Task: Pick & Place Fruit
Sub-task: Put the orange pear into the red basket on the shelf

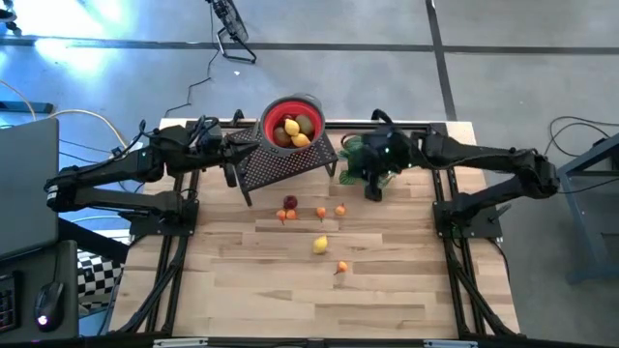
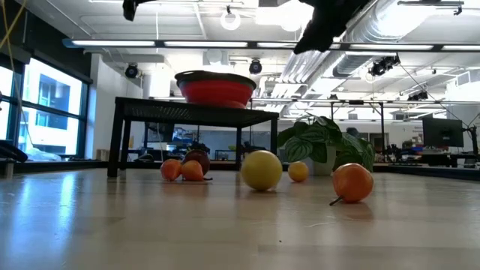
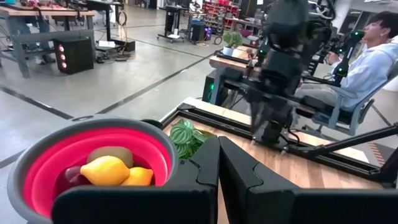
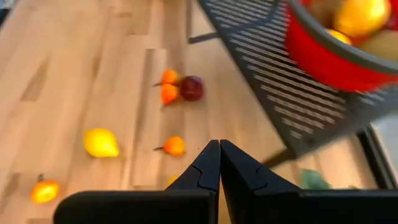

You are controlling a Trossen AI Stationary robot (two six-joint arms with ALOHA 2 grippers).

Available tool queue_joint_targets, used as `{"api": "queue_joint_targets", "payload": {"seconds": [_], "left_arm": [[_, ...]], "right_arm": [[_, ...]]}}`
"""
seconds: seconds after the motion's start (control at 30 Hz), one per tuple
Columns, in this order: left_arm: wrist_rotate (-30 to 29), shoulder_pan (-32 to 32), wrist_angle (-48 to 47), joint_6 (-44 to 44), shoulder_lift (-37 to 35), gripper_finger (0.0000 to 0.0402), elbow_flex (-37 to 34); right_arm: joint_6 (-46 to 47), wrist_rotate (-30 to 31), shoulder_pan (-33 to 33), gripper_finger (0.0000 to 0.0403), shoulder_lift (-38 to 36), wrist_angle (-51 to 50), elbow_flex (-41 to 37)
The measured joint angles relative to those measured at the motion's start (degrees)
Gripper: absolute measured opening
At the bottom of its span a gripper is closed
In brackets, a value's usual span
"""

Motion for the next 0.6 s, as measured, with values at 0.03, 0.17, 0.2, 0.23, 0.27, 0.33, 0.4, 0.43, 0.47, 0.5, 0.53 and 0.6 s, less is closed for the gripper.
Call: {"api": "queue_joint_targets", "payload": {"seconds": [0.03, 0.17, 0.2, 0.23, 0.27, 0.33, 0.4, 0.43, 0.47, 0.5, 0.53, 0.6], "left_arm": [[0.00, 0.00, -0.14, 0.00, 0.00, 0.0000, 0.00], [0.00, 0.00, -0.20, 0.00, 0.00, 0.0000, 0.00], [0.00, 0.00, -0.20, 0.00, 0.00, 0.0000, 0.00], [0.00, 0.00, -0.24, 0.04, 0.00, 0.0000, 0.00], [0.00, 0.00, -0.26, 0.04, 0.00, 0.0000, 0.00], [0.00, 0.00, -0.24, 0.07, 0.00, 0.0000, 0.00], [-0.01, 0.00, -0.27, 0.08, 0.00, 0.0000, 0.00], [-0.02, 0.00, -0.27, 0.09, 0.00, 0.0000, 0.00], [-0.01, 0.00, -0.27, 0.10, 0.00, 0.0000, 0.00], [-0.02, 0.00, -0.27, 0.14, 0.00, 0.0000, 0.00], [-0.02, 0.00, -0.29, 0.20, 0.00, 0.0000, 0.00], [-0.02, 0.00, -0.31, 0.20, 0.00, 0.0000, 0.00]], "right_arm": [[-0.02, -0.19, 0.95, 0.0003, 0.24, 0.33, 0.00], [1.58, -0.61, 3.67, 0.0003, 1.63, 1.25, 0.02], [2.23, -0.61, 4.14, 0.0003, 2.13, 1.21, 0.05], [2.90, -0.57, 4.41, 0.0003, 2.66, 0.70, 0.05], [3.28, -0.48, 4.61, 0.0003, 3.38, 0.08, 0.04], [3.44, -0.43, 4.98, 0.0003, 5.18, -0.94, 0.04], [3.48, -0.06, 5.32, 0.0003, 6.77, -2.85, 0.04], [3.44, 0.33, 5.36, 0.0003, 7.64, -3.67, 0.04], [3.42, 0.80, 5.40, 0.0004, 8.46, -4.21, 0.04], [3.42, 1.25, 5.55, 0.0008, 9.09, -4.80, 0.04], [3.41, 1.53, 5.71, 0.0013, 9.81, -5.38, 0.04], [3.19, 1.59, 5.82, 0.0031, 11.39, -5.71, 0.04]]}}
